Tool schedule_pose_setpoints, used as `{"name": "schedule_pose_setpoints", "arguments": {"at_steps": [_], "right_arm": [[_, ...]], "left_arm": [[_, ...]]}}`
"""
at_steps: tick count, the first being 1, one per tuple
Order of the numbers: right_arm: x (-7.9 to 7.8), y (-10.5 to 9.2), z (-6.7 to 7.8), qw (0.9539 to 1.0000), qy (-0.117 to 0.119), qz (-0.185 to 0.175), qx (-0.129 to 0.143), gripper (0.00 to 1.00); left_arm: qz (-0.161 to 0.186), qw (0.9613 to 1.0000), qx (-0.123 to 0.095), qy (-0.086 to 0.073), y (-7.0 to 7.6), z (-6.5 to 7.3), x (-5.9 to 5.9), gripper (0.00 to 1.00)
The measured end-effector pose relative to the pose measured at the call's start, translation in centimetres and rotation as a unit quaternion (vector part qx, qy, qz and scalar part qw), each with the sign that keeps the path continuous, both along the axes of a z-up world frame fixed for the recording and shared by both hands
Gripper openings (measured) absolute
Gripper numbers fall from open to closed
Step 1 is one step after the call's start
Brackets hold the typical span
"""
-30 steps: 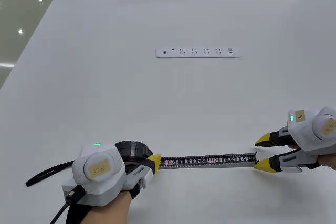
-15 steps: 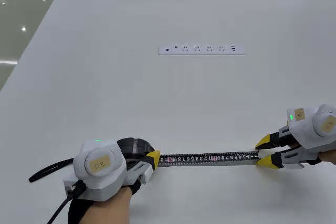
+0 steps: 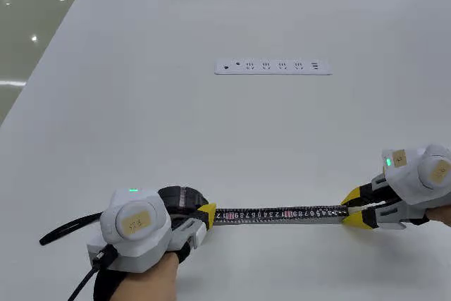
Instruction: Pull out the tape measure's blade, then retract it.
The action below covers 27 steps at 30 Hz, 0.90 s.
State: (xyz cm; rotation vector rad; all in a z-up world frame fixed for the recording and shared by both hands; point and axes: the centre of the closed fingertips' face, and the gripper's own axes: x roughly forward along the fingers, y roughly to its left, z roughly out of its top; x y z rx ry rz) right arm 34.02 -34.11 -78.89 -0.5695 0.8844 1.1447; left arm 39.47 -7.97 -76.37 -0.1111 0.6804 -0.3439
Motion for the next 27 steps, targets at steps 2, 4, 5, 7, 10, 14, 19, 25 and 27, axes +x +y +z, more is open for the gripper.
{"name": "schedule_pose_setpoints", "arguments": {"at_steps": [2,4,5,7,10,14,19,25,27], "right_arm": [[-0.07,0.09,0.02,1.0,-0.001,-0.001,-0.001,0.13],[-0.06,0.07,0.03,1.0,-0.001,-0.001,-0.002,0.13],[-0.04,0.04,0.02,1.0,-0.002,-0.001,-0.001,0.13],[-0.04,0.04,0.03,1.0,-0.002,-0.002,-0.001,0.13],[-0.02,0.05,0.02,1.0,-0.002,-0.001,-0.001,0.13],[0.02,0.05,0.0,1.0,-0.002,0.001,-0.002,0.13],[0.08,-0.03,-0.03,1.0,-0.007,0.005,-0.004,0.12],[0.09,0.06,-0.05,1.0,-0.008,0.004,-0.002,0.12],[0.07,0.07,-0.03,1.0,-0.008,0.004,0.0,0.12]], "left_arm": [[0.001,1.0,0.0,-0.001,0.03,0.01,0.0,0.61],[0.001,1.0,0.001,-0.001,0.04,0.01,-0.02,0.61],[0.002,1.0,0.0,0.0,0.04,0.01,-0.03,0.61],[0.001,1.0,0.001,0.002,0.03,-0.02,-0.01,0.61],[-0.001,1.0,0.004,0.001,0.05,-0.04,-0.01,0.61],[-0.004,1.0,0.004,0.006,0.03,-0.08,-0.01,0.6],[-0.006,0.9999,0.006,0.011,0.05,-0.11,-0.04,0.58],[-0.006,0.9998,0.006,0.017,0.04,-0.13,-0.01,0.58],[-0.006,0.9998,0.005,0.017,0.06,-0.11,-0.03,0.58]]}}
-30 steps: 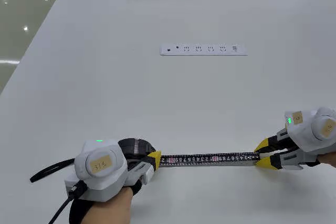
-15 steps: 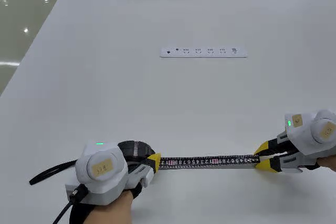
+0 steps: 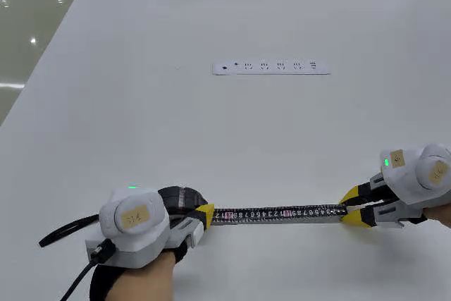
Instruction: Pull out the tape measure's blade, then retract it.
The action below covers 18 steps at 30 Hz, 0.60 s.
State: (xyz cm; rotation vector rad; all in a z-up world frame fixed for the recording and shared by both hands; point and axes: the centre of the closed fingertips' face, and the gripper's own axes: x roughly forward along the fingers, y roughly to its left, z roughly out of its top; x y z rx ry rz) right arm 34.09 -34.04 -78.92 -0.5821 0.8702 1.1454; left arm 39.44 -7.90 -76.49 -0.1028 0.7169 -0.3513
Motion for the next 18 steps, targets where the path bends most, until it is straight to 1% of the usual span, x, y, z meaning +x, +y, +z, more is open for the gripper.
{"name": "schedule_pose_setpoints", "arguments": {"at_steps": [9,14,18], "right_arm": [[0.2,0.0,0.0,1.0,-0.004,0.0,-0.006,0.12],[0.1,0.8,0.1,0.9999,-0.006,0.008,-0.007,0.12],[0.3,1.7,0.1,0.9999,-0.007,0.013,-0.001,0.12]], "left_arm": [[0.002,1.0,-0.004,0.003,0.0,0.0,0.0,0.58],[0.003,1.0,-0.008,0.0,0.1,0.0,0.0,0.58],[0.004,0.9999,-0.011,0.002,0.1,0.0,0.0,0.58]]}}
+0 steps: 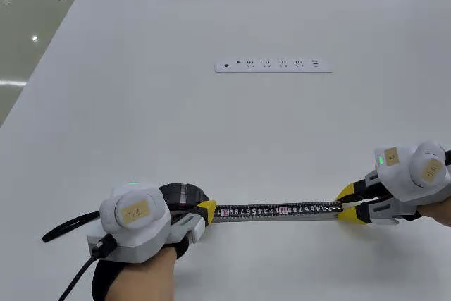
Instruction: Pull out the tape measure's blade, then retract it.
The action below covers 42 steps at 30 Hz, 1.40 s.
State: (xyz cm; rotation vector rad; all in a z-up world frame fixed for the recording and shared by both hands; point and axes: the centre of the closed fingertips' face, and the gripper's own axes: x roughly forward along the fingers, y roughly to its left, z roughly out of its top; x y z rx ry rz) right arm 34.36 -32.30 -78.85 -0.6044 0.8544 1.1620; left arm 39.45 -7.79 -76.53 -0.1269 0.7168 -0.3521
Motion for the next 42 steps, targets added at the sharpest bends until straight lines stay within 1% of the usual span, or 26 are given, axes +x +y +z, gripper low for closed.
{"name": "schedule_pose_setpoints", "arguments": {"at_steps": [2,4,8,11,12,14,21,42], "right_arm": [[0.3,0.4,0.0,1.0,-0.002,0.002,0.002,0.11],[0.3,0.8,0.0,1.0,-0.002,0.003,0.004,0.11],[0.4,1.3,-0.1,1.0,0.0,0.005,0.007,0.11],[0.7,1.5,-0.2,0.9999,0.001,0.005,0.01,0.11],[0.7,2.1,-0.1,0.9999,0.002,0.005,0.014,0.11],[0.8,2.6,-0.1,0.9999,0.002,0.009,0.013,0.11],[1.3,3.8,-0.3,0.9997,0.002,0.013,0.021,0.11],[2.2,8.9,-0.1,0.9982,0.002,0.033,0.05,0.11]], "left_arm": [[0.006,1.0,-0.007,0.003,0.1,0.0,0.0,0.58],[0.005,0.9999,-0.009,0.004,0.1,0.0,0.0,0.58],[0.004,0.9999,-0.009,0.001,0.0,0.0,0.0,0.58],[0.007,0.9999,-0.014,0.005,0.1,0.1,0.0,0.57],[0.006,0.9999,-0.013,0.004,0.1,0.0,-0.1,0.57],[0.005,0.9999,-0.014,0.004,0.1,0.0,0.0,0.57],[0.003,0.9999,-0.015,0.004,0.0,0.0,0.0,0.58],[0.004,0.9996,-0.026,0.006,0.1,0.1,0.0,0.58]]}}
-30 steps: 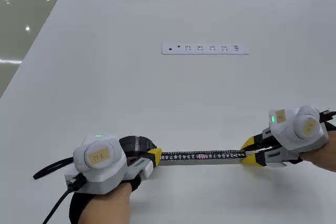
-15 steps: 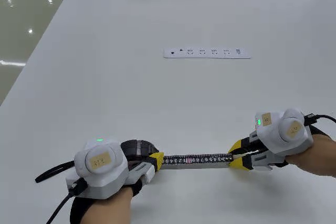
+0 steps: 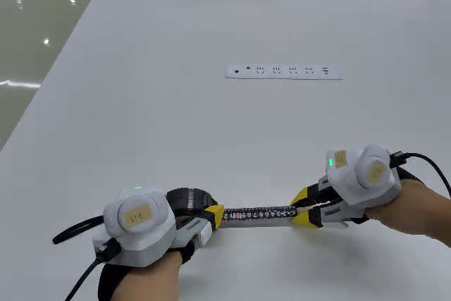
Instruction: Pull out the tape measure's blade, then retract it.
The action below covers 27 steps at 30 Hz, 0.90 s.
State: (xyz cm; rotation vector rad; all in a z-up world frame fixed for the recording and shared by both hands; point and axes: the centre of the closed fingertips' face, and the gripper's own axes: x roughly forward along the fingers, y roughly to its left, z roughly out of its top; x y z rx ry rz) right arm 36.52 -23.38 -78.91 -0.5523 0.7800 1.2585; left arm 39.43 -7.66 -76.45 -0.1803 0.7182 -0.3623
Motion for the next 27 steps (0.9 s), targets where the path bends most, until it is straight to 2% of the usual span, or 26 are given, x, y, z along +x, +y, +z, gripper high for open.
{"name": "schedule_pose_setpoints", "arguments": {"at_steps": [27], "right_arm": [[0.4,6.5,0.1,0.9991,0.005,0.003,0.043,0.11]], "left_arm": [[0.002,0.9999,-0.013,0.003,0.1,0.0,0.0,0.58]]}}
